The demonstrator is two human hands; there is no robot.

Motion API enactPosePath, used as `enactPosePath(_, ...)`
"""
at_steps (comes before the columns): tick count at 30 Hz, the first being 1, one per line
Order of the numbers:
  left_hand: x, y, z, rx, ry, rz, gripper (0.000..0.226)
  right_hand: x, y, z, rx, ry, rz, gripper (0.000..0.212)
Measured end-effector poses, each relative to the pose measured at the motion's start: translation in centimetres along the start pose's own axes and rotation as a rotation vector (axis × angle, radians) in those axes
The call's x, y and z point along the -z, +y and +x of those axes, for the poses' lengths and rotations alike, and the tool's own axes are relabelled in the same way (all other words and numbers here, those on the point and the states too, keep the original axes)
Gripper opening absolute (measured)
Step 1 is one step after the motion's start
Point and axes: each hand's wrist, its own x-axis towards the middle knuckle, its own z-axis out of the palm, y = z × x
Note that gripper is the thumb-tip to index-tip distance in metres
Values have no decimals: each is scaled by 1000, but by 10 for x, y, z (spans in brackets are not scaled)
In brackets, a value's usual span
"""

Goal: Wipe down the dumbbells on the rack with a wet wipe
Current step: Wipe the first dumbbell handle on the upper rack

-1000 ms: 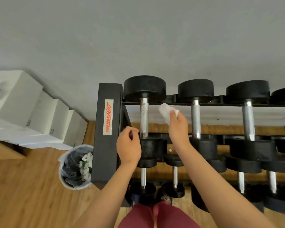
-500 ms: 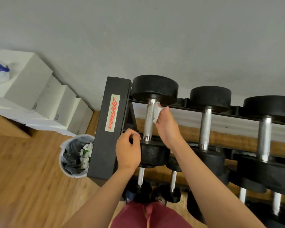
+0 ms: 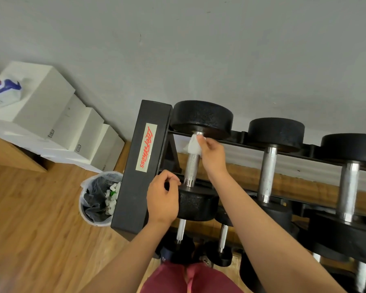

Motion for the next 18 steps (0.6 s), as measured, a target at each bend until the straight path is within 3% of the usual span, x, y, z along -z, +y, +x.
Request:
enactPosePath(2, 0, 1, 0, 4, -5, 3, 25, -1, 0, 0, 4, 33, 26, 38)
enactPosePath(7, 0, 2, 0, 1, 0, 6, 26, 3, 12, -6, 54, -106, -4, 16)
enactPosePath(10, 0, 2, 0, -4, 2, 11, 26, -2, 10, -6, 90, 28, 27, 23)
enactPosePath(14, 0, 1, 0, -8, 2, 9, 26, -12, 3, -2, -17, 241, 261, 23)
enactPosePath(18, 1, 3, -1, -8, -3, 11, 25, -13, 1, -3, -81, 230, 320, 14)
